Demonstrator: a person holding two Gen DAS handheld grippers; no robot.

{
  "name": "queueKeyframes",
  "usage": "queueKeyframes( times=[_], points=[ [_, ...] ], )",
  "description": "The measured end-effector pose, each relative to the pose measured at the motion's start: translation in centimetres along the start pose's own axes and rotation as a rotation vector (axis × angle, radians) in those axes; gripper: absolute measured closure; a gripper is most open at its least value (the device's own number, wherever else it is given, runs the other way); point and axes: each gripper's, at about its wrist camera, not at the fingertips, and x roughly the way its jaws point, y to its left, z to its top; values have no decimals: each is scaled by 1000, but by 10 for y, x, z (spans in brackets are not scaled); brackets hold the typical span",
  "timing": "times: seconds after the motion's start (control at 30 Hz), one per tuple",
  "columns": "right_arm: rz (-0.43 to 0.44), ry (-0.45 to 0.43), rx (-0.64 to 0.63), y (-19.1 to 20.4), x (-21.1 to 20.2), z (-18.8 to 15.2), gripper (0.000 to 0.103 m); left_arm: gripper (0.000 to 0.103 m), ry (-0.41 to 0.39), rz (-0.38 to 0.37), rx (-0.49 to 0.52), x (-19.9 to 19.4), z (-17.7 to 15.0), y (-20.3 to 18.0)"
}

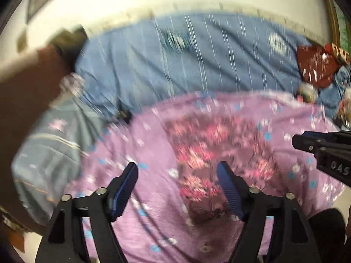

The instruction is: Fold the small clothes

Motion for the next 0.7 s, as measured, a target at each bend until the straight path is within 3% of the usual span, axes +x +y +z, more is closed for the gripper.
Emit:
queueKeyframes(
  times=[0.13,0.23,0.33,0.53,0.7],
  points=[
    [-70,-118,-42,16,-48,6,75,17,-142,69,-6,-86,-5,-7],
    [-113,-194,-68,24,-82,8,64,10,-206,89,-48,-124,-10,-8],
    [-167,-265,-95,31,-111,5,59,6,-245,115,-85,-154,-20,-9],
    [-180,-354,-106,42,-152,0,50,1,-330,213,-106,-177,-36,-15],
    [-149,-402,-134,60,-172,-4,50,1,-357,223,-116,-173,-45,-22]
  ],
)
